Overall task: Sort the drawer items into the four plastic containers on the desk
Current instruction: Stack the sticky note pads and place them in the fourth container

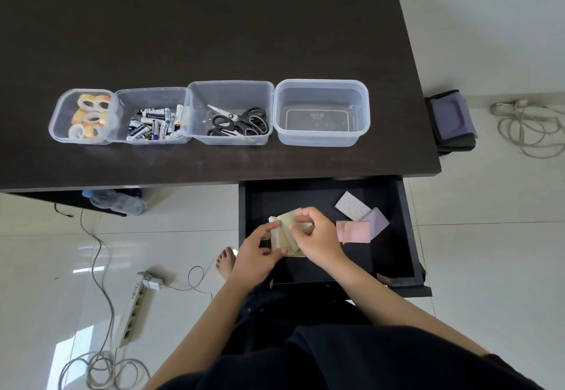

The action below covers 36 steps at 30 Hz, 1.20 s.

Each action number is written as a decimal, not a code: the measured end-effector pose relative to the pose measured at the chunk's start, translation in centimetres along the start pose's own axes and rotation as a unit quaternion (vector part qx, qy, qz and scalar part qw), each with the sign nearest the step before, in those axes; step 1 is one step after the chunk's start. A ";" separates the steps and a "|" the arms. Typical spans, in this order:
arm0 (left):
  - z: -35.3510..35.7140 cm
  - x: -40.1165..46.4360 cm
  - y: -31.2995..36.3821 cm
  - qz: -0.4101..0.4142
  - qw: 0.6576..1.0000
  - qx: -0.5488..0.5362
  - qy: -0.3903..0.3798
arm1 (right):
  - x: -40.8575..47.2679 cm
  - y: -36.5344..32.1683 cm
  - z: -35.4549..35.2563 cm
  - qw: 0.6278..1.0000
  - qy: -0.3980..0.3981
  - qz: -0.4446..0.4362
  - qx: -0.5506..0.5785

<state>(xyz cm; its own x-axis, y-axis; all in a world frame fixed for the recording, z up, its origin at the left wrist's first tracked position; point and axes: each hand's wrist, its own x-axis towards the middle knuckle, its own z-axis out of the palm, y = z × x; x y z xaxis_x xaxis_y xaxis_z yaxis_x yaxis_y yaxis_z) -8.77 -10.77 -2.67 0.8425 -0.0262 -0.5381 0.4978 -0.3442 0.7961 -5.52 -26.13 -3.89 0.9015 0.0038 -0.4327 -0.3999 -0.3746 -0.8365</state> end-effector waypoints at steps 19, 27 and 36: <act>0.3 0.4 0.2 0.008 0.993 -0.113 -0.015 | 0.3 1.6 -1.7 0.999 -0.002 0.037 -0.021; 0.4 0.6 1.1 -0.010 0.987 -0.163 -0.011 | 0.3 1.1 -0.6 0.995 -0.046 0.061 0.071; -0.1 1.6 1.1 0.012 0.992 -0.129 -0.016 | 0.5 0.6 -0.2 0.993 -0.048 0.061 0.088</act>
<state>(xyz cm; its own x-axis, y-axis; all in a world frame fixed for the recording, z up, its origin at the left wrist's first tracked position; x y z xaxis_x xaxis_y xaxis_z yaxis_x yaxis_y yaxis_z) -6.87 -11.07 -2.65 0.8496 -0.0630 -0.5237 0.5175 -0.0927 0.8507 -5.27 -26.55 -4.54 0.8284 0.0605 -0.5568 -0.5348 -0.2099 -0.8185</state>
